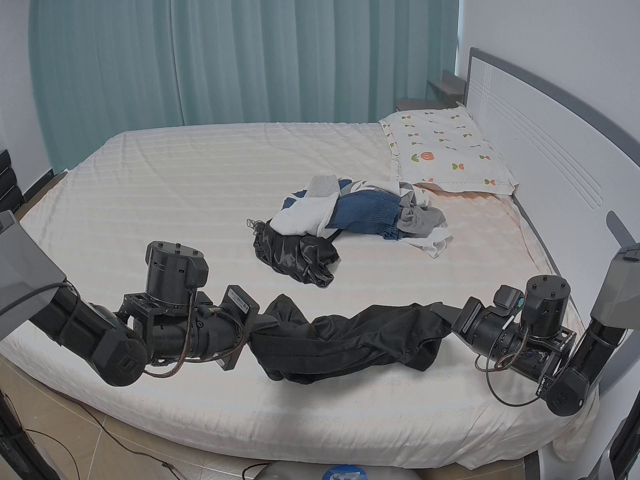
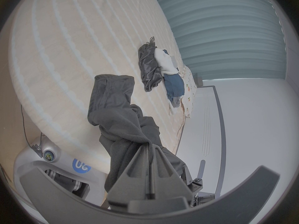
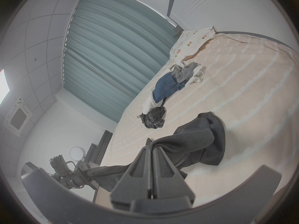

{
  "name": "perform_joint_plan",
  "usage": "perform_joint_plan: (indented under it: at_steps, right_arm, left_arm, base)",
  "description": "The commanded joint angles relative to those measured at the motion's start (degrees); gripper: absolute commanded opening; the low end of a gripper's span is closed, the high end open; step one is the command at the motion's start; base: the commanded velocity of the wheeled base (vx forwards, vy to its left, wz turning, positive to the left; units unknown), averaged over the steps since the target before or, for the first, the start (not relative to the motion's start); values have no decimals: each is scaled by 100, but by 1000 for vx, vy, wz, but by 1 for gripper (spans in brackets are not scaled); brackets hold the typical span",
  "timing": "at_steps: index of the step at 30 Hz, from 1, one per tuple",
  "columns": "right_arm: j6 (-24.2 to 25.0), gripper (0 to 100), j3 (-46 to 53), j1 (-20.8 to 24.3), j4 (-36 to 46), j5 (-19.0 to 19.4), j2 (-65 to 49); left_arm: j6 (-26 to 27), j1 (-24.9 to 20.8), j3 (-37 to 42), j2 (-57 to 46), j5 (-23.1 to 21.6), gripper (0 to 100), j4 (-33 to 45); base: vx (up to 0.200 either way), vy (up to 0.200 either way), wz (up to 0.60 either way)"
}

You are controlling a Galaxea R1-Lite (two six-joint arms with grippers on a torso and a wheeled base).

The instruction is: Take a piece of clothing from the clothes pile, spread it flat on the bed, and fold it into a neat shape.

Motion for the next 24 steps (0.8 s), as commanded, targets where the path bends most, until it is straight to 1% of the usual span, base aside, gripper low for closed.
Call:
perform_joint_plan:
  at_steps: [1,6,7,10,19,24]
  right_arm:
    - [-2,0,58,48,-23,0,-45]
    - [6,0,58,40,-23,-44,-133]
    - [-2,0,14,40,-23,-115,-151]
    - [-2,0,14,48,-146,-211,-186]
    - [-2,0,67,48,-463,-229,-203]
    - [-11,0,67,48,-524,-317,-177]
  left_arm:
    - [-23,125,54,-73,-82,0,4]
    - [-32,257,98,-178,-91,0,4]
    - [-32,274,107,-205,-91,0,4]
    - [-32,274,72,-231,-82,0,4]
    - [-32,257,142,-345,-91,0,12]
    - [-32,257,160,-372,-82,0,21]
  base:
    - [0,200,0]
    - [0,200,0]
    - [0,200,0]
    - [0,200,0]
    - [0,200,0]
    - [0,200,0]
